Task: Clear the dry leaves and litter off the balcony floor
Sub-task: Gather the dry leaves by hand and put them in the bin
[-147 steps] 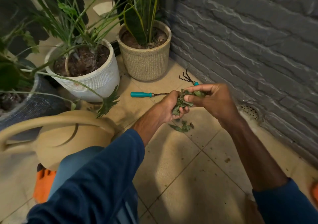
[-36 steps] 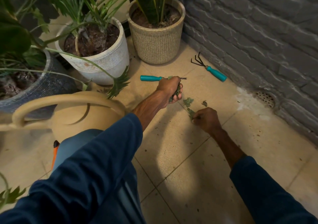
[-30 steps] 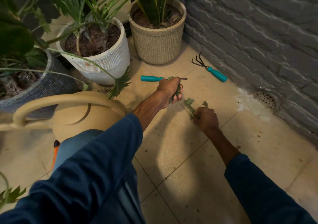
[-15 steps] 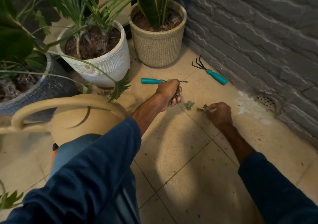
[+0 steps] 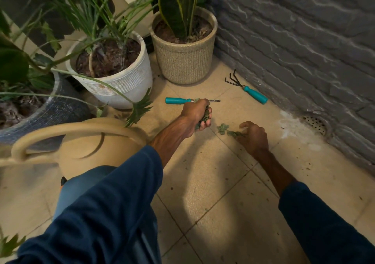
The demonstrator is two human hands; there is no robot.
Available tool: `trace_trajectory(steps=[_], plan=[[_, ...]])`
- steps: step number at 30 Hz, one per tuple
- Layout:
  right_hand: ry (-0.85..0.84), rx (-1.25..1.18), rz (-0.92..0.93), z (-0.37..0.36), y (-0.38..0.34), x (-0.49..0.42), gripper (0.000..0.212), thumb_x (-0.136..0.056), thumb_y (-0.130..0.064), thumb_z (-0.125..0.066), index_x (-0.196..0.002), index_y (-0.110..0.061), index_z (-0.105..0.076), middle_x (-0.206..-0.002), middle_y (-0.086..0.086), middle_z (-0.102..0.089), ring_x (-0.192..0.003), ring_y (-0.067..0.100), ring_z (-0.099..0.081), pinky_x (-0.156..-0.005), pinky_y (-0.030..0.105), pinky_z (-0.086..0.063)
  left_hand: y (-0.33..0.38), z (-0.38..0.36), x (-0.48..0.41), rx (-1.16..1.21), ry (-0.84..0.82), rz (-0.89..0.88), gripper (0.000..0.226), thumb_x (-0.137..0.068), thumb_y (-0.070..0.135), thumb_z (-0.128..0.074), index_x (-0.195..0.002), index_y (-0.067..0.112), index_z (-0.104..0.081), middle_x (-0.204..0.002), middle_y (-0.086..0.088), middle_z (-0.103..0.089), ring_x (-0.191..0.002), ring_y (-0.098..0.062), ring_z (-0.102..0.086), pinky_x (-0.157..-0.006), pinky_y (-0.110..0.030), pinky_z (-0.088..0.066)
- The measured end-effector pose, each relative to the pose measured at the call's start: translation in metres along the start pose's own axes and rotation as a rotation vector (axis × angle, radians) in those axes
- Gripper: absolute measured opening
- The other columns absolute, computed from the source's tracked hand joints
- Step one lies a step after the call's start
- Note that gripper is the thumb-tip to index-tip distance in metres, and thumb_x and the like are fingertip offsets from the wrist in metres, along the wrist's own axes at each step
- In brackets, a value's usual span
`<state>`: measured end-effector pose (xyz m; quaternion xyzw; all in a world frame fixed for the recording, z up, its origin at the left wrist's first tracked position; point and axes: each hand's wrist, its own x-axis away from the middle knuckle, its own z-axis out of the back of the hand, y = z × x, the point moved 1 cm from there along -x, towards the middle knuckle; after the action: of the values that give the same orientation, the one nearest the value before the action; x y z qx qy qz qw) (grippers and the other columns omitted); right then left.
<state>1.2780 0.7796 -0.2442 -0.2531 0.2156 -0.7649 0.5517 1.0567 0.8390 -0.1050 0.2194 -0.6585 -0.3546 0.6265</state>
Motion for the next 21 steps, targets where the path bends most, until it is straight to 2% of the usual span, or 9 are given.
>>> trace_trajectory(steps=[2,4,5,8,12,14,16,19,21], plan=[[-0.060,-0.025,0.082,0.001,-0.013,-0.006,0.024,-0.086,-0.012,-0.078,-0.110,-0.015,-0.075,-0.103,-0.005,-0.071,-0.094,0.010,-0.067,-0.084,0.019,-0.053,0.000,0.001,0.000,-0.005,0.002,-0.002,0.031,-0.101,0.027,-0.049,-0.071,0.020,-0.055,-0.057,0.004,-0.053,-0.043,-0.011,-0.049,-0.035,-0.017,-0.030],[-0.111,-0.029,0.122,-0.001,-0.029,-0.012,0.017,-0.087,-0.009,-0.076,-0.102,-0.014,-0.078,-0.096,-0.006,-0.071,-0.085,0.000,-0.062,-0.073,0.003,-0.044,0.000,0.001,0.001,-0.009,0.003,-0.002,0.032,-0.101,0.027,-0.048,-0.071,0.020,-0.055,-0.059,0.003,-0.053,-0.044,-0.011,-0.049,-0.035,-0.018,-0.030],[-0.121,-0.021,0.126,-0.002,-0.037,-0.015,0.015,-0.086,-0.008,-0.076,-0.100,-0.014,-0.078,-0.091,-0.011,-0.068,-0.081,-0.004,-0.058,-0.069,0.001,-0.041,-0.001,0.002,0.002,-0.008,0.003,-0.002,0.032,-0.101,0.027,-0.048,-0.071,0.020,-0.055,-0.059,0.003,-0.053,-0.044,-0.011,-0.049,-0.035,-0.018,-0.030],[-0.141,0.012,0.137,-0.013,-0.050,-0.025,0.012,-0.084,-0.009,-0.079,-0.093,-0.016,-0.077,-0.082,-0.017,-0.060,-0.075,-0.005,-0.055,-0.069,0.003,-0.045,0.000,0.005,0.003,-0.008,0.015,-0.005,0.032,-0.101,0.027,-0.048,-0.071,0.021,-0.054,-0.058,0.004,-0.053,-0.045,-0.011,-0.048,-0.036,-0.018,-0.030],[-0.192,0.074,0.121,-0.037,-0.044,-0.024,0.010,-0.085,-0.009,-0.077,-0.094,-0.013,-0.076,-0.089,-0.007,-0.066,-0.083,0.007,-0.064,-0.073,0.014,-0.050,0.001,0.007,0.003,-0.013,0.020,-0.012,0.033,-0.101,0.027,-0.048,-0.069,0.020,-0.053,-0.059,0.003,-0.052,-0.044,-0.011,-0.047,-0.035,-0.017,-0.029],[-0.176,0.054,0.112,-0.043,-0.038,-0.020,0.011,-0.088,-0.006,-0.073,-0.094,-0.013,-0.077,-0.089,-0.002,-0.070,-0.085,0.011,-0.066,-0.071,0.014,-0.047,0.001,0.007,0.004,-0.019,0.024,-0.013,0.033,-0.101,0.026,-0.048,-0.069,0.020,-0.053,-0.059,0.003,-0.051,-0.043,-0.011,-0.047,-0.036,-0.017,-0.028],[-0.130,-0.023,0.116,-0.044,-0.030,-0.017,0.012,-0.085,-0.005,-0.076,-0.094,-0.014,-0.078,-0.089,-0.002,-0.073,-0.083,0.010,-0.067,-0.071,0.009,-0.045,0.001,0.009,0.004,-0.018,0.039,-0.010,0.033,-0.101,0.027,-0.048,-0.069,0.020,-0.053,-0.059,0.003,-0.051,-0.043,-0.011,-0.047,-0.037,-0.017,-0.028],[-0.036,-0.263,0.062,-0.030,-0.014,-0.019,0.019,-0.080,0.001,-0.080,-0.095,-0.011,-0.079,-0.091,0.000,-0.074,-0.080,0.009,-0.068,-0.078,0.020,-0.055,0.003,0.007,0.005,-0.020,0.065,0.004,0.034,-0.101,0.030,-0.050,-0.069,0.020,-0.053,-0.058,0.003,-0.052,-0.043,-0.011,-0.048,-0.036,-0.017,-0.028],[-0.041,-0.351,0.009,-0.016,-0.016,-0.019,0.021,-0.080,0.003,-0.080,-0.094,-0.013,-0.077,-0.089,0.000,-0.074,-0.069,0.001,-0.067,-0.068,0.017,-0.056,0.009,0.004,0.013,0.000,0.080,-0.007,0.034,-0.102,0.030,-0.051,-0.069,0.020,-0.053,-0.059,0.002,-0.052,-0.043,-0.011,-0.048,-0.035,-0.017,-0.028]])
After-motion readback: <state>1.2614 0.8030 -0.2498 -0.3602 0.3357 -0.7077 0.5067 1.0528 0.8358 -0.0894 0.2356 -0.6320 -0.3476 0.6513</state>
